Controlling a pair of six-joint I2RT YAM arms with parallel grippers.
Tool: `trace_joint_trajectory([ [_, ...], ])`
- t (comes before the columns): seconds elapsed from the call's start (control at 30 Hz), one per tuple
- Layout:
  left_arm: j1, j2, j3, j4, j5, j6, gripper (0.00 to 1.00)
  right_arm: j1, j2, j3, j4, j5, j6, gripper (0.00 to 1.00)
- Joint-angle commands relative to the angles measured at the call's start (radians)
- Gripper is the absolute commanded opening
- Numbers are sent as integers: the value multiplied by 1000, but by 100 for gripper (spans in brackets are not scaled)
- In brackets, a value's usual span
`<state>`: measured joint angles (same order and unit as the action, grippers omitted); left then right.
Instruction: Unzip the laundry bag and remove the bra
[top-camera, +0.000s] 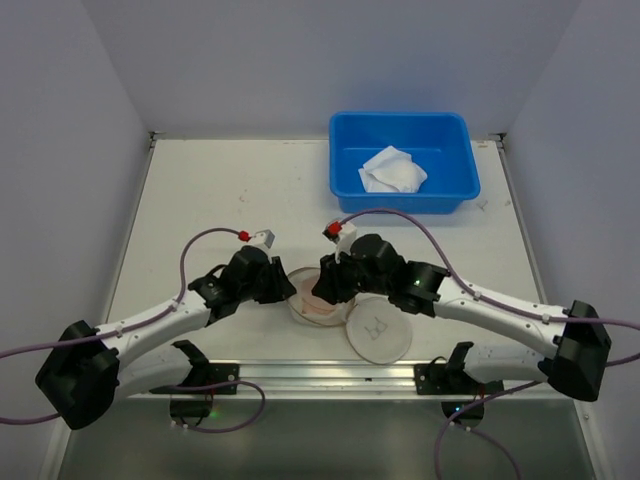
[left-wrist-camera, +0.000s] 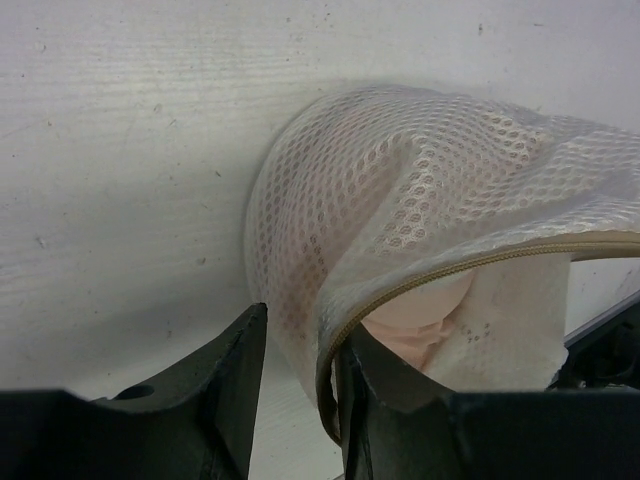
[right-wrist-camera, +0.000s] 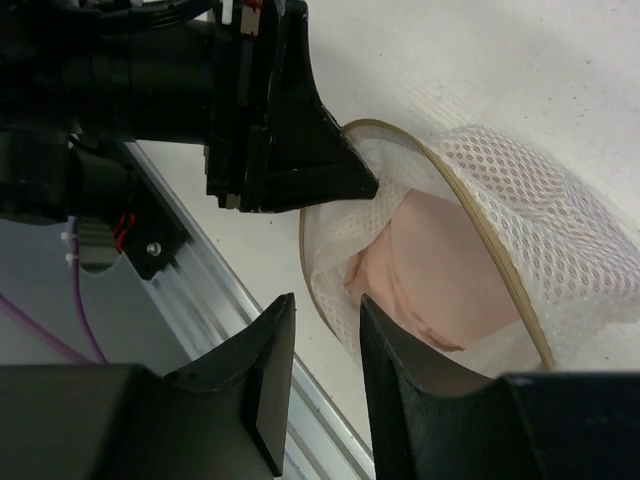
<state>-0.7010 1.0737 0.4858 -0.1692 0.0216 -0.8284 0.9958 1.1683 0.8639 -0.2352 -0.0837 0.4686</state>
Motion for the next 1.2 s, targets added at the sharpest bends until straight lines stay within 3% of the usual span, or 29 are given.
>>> trace_joint_trajectory([
  [0.0, 1, 15, -12, 5, -41, -12, 36, 38, 82, 30, 85, 58, 2, 35],
  [0.13, 1, 23, -15, 7, -41, -12, 31, 41, 224, 41, 119, 114, -8, 38],
  [0.23, 1, 12, -19, 7, -46, -14, 26, 41, 283, 44, 128, 191, -10, 51],
  [0.33, 1, 3, -26, 4, -51, -14, 18, 40, 315, 21, 129, 294, -5, 70],
  [0.37, 1, 3, -30, 5, -52, -14, 15, 41, 320, 6, 132, 333, -8, 82],
  [0.4, 1, 3, -30, 5, -52, -15, 14, 40, 323, -2, 135, 344, -15, 87],
  [0.5, 1, 11, -30, 7, -52, -18, 9, 41, 361, -2, 129, 354, -50, 96],
  [0.6, 1, 20, -24, 16, -45, -20, 8, 47, 404, -2, 134, 319, -79, 98],
  [0.93, -6, 37, -44, 68, 1, -41, 7, 81, 586, 129, 45, 231, -122, 97],
  [1.03, -8, 37, -44, 69, 1, -40, 6, 81, 605, 147, 16, 249, -110, 83],
  [1.07, -8, 37, -44, 69, 0, -38, 6, 81, 590, 142, 17, 254, -107, 76],
  [1.1, -8, 37, -43, 69, -2, -37, 6, 81, 581, 133, 20, 252, -105, 60],
  [1.17, -8, 37, -42, 73, -2, -35, 6, 81, 547, 126, 13, 251, -104, 47],
])
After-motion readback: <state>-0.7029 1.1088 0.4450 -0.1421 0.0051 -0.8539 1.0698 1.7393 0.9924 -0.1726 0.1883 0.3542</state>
